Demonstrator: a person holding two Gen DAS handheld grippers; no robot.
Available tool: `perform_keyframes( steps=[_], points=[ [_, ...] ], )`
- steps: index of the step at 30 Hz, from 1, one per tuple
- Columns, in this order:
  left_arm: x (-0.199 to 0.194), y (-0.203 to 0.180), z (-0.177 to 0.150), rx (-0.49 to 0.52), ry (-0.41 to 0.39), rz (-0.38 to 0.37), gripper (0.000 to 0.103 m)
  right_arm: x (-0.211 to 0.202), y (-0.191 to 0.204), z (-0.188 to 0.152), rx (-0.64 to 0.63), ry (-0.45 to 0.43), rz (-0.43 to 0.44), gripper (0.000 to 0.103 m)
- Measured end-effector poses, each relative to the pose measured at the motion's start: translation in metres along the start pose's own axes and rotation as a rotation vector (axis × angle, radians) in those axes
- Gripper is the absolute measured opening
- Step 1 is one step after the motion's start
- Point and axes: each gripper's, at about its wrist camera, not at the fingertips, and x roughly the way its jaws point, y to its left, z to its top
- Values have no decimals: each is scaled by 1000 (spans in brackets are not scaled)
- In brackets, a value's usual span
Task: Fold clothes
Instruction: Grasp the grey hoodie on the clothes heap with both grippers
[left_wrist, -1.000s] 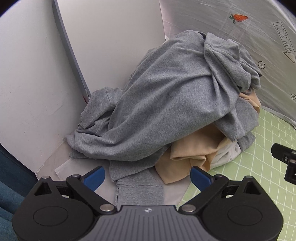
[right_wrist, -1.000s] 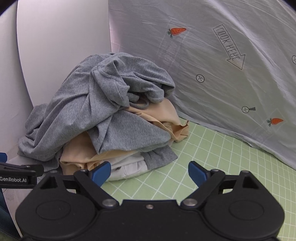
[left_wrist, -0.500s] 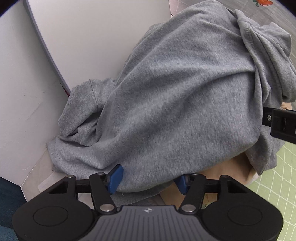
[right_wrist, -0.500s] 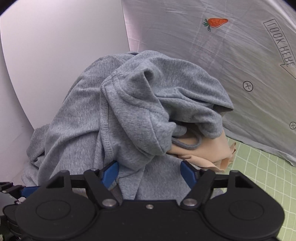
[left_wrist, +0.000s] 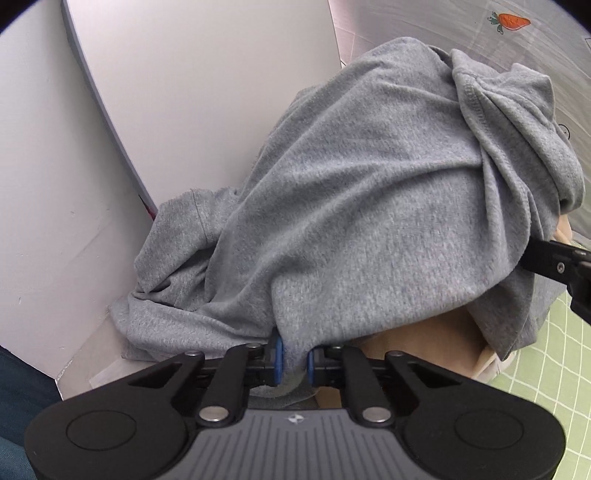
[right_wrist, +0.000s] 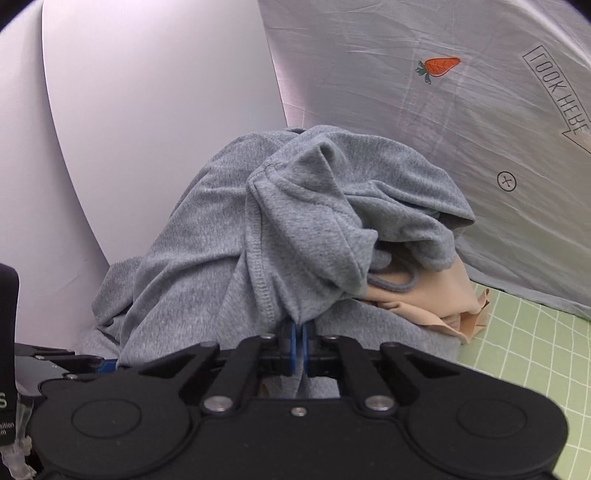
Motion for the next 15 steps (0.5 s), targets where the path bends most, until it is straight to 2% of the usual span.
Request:
perform_keyframes(
  steps=[7, 11, 15],
  points=[
    [-58, -4, -8, -9, -88, -6, 11, -60, -4, -17, -19, -104, -47, 1],
    [-74, -5, -12, 5, -136, -40, 9, -90, -23, -26, 1, -127, -109, 1],
    [-101, -35, -26, 52, -132, -124, 8, -120, -41, -36, 21, -150, -170, 1]
  ],
)
